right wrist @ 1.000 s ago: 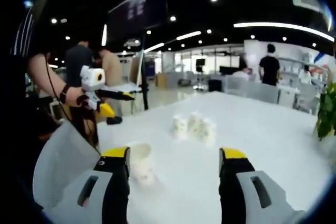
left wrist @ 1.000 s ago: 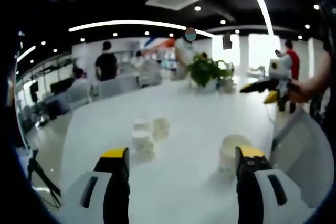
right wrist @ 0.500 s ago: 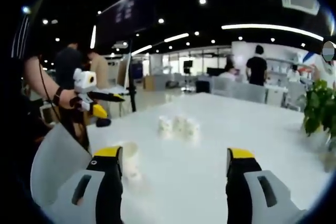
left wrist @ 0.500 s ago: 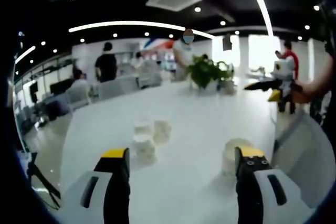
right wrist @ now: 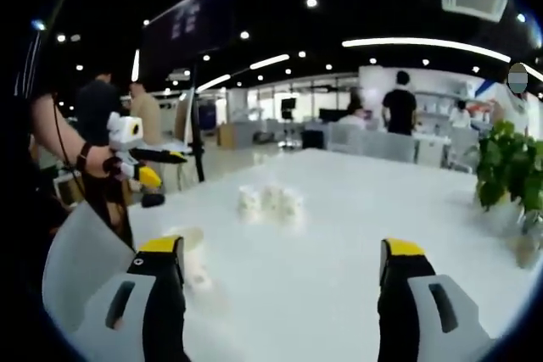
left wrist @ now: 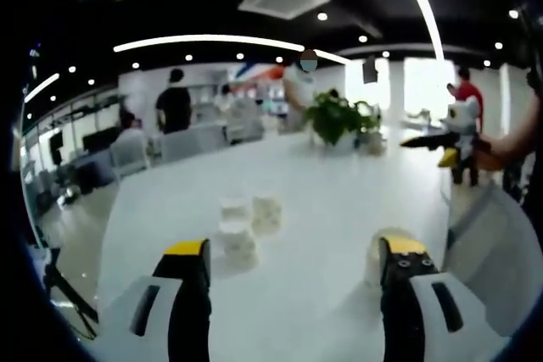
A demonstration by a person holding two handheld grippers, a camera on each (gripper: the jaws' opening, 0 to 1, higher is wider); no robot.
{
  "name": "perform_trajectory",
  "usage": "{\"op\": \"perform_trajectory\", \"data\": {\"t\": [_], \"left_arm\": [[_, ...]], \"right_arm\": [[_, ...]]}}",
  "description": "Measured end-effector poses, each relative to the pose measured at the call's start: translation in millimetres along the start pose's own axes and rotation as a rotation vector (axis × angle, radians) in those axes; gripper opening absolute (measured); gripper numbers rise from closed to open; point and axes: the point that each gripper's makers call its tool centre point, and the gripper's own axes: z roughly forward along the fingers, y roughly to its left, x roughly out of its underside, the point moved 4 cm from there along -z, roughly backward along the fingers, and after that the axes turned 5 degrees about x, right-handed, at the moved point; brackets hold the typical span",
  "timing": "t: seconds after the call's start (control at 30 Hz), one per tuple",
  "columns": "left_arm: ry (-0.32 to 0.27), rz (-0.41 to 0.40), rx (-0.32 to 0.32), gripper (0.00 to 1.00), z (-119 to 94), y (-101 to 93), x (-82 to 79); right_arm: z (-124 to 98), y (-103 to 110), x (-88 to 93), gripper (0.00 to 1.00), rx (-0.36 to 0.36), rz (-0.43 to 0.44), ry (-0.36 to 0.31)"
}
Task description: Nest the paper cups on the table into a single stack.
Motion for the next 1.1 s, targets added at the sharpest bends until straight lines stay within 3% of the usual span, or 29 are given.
{"op": "perform_trajectory", "data": {"t": [0.07, 0.53, 0.73, 1.1], "left_arm": [[-0.001, 0.002, 0.002, 0.79, 1.1, -1.2, -0.6], [0.069, 0.091, -0.011, 0.76, 4.0, 2.8, -3.2], [0.089, 0.127, -0.033, 0.75, 12.7, 1.3, -5.7], [0.193, 0.272, -0.095, 0.73, 18.2, 12.8, -3.9]], "right_arm": [[1.4, 0.6, 0.1, 1.00, 0.005, -0.001, -0.005], [-1.4, -4.1, -7.4, 1.00, 0.020, 0.001, -0.008], [-7.3, -11.6, -2.8, 1.00, 0.024, 0.011, -0.013], [-7.5, -13.8, -9.0, 0.99, 0.015, 0.018, -0.004]]}}
